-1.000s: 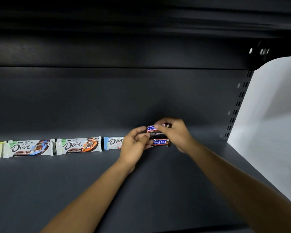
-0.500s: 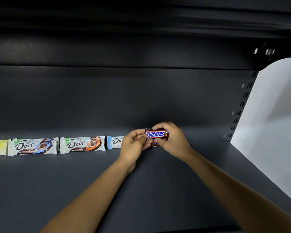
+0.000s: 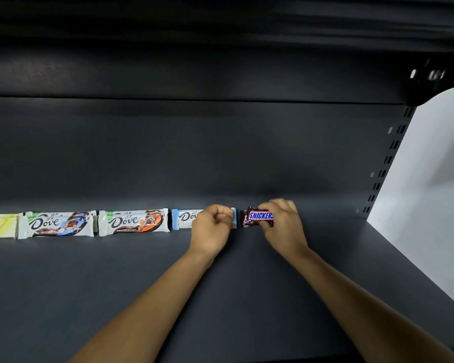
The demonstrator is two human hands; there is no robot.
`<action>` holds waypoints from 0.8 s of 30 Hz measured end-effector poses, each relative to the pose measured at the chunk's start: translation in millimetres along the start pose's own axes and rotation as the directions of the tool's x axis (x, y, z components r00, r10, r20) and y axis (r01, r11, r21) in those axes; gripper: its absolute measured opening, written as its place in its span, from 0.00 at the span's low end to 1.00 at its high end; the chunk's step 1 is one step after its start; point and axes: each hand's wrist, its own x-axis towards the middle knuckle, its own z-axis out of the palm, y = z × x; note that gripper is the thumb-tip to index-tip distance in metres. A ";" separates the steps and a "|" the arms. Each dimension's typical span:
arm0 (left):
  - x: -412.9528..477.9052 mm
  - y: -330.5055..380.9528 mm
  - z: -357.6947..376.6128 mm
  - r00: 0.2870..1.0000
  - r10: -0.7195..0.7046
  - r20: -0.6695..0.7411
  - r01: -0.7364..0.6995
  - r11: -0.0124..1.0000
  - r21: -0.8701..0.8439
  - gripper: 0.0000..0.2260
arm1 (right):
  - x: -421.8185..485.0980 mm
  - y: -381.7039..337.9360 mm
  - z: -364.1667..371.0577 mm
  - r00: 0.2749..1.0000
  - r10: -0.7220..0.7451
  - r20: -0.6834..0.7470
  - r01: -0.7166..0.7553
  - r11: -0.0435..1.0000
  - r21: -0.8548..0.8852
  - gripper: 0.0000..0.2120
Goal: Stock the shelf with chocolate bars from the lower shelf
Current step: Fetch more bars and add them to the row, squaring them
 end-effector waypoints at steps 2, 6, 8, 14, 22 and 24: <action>-0.7 0.2 1.0 1.000 0.014 0.012 -0.014 1.000 0.008 0.10 | -2.4 3.1 2.1 0.999 -0.005 0.037 0.006 1.000 -0.007 0.17; -0.5 -0.3 1.4 0.999 0.028 0.033 -0.029 0.999 0.021 0.10 | -3.3 2.1 4.0 0.998 -0.013 0.068 0.011 1.000 0.027 0.16; 0.2 -1.0 1.5 0.999 0.031 0.034 -0.032 0.999 0.024 0.10 | -4.3 0.5 5.4 0.994 -0.049 0.098 0.046 0.998 0.032 0.16; -0.2 -1.1 -0.1 0.999 0.034 0.024 -0.034 0.999 0.013 0.09 | -5.4 -1.0 3.2 0.985 -0.065 0.158 0.063 0.998 0.016 0.19; -0.5 -0.9 -1.0 0.999 0.014 0.031 -0.015 1.000 0.025 0.10 | -5.7 3.3 -0.1 0.985 -0.022 0.170 0.023 1.000 -0.005 0.17; -0.5 -1.3 -0.7 0.999 0.012 0.032 -0.013 0.999 0.032 0.10 | -5.7 3.2 0.1 0.985 -0.022 0.172 0.024 1.000 -0.007 0.17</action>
